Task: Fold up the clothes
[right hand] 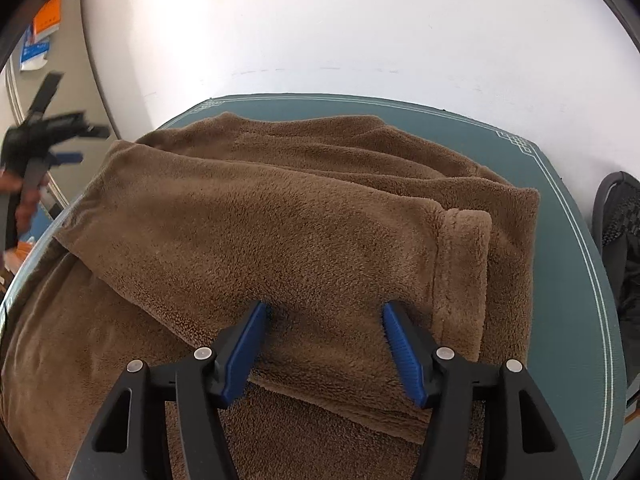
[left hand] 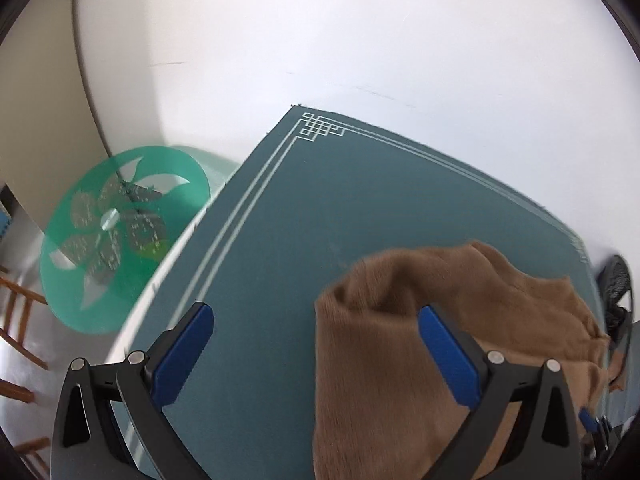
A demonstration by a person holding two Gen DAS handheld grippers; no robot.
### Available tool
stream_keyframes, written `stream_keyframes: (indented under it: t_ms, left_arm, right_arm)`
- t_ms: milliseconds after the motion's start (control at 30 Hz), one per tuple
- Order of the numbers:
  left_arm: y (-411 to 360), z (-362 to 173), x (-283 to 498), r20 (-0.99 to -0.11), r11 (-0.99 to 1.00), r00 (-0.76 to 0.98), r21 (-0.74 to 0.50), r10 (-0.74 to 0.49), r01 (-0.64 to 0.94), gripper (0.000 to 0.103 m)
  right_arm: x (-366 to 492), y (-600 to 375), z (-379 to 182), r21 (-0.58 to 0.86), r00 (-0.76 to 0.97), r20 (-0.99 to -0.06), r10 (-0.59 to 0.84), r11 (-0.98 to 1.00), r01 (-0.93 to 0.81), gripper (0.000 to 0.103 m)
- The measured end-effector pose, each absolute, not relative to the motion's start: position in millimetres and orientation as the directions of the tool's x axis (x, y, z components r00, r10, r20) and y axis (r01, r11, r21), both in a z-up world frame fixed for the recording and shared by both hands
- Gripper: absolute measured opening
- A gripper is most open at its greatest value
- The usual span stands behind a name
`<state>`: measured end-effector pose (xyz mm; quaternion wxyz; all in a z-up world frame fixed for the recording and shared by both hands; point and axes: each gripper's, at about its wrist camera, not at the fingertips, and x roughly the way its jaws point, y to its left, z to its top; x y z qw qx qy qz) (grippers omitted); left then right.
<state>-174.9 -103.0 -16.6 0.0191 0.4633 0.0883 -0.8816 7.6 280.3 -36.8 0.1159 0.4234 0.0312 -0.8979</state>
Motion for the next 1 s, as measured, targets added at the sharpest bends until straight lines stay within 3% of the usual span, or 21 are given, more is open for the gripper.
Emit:
stream_keyframes:
  t_ms: [133,200,300,433,600,700,867,1000]
  left_arm:
    - [-85,-40,-210,-0.870,-0.994,-0.491,-0.090,0.048,0.062,0.103]
    - [-83,-53,-220,-0.884,-0.997,-0.465,0.016,-0.050,0.076,0.103]
    - [-88,-67,-228,-0.856,-0.978,-0.473,0.173,-0.209,0.117,0.103]
    - [-90,-70,-232,-0.837,-0.976,-0.501,0.181,-0.219,0.125,0.103]
    - [-65,-65,-231,-0.777,-0.939,-0.538,0.330,-0.326,0.091,0.103]
    - [-73,-48,-219,-0.804,-0.966,-0.543,0.252,-0.241,0.056,0.103]
    - [-85,-7,-159,-0.834,-0.998,-0.552,0.030,0.003,-0.052,0.103]
    - [-73,-6,-106,-0.859,-0.980,-0.502,-0.003,0.103,-0.197,0.103]
  right_arm:
    - [6,278,-37,0.044,-0.615,-0.767,-0.183,-0.971,0.234,0.063]
    - [5,277,-37,0.039,-0.616,-0.768,-0.179,-0.972,0.234,0.063]
    - [5,277,-38,0.046,-0.615,-0.767,-0.184,-0.971,0.233,0.063]
    - [5,277,-38,0.038,-0.618,-0.766,-0.173,-0.973,0.226,0.063]
    - [5,276,-38,0.028,-0.621,-0.766,-0.163,-0.975,0.221,0.063]
    - [4,276,-39,0.027,-0.621,-0.767,-0.161,-0.975,0.220,0.063]
    - [3,276,-40,0.027,-0.621,-0.767,-0.161,-0.975,0.220,0.064]
    - [4,276,-40,0.029,-0.620,-0.767,-0.163,-0.975,0.220,0.064]
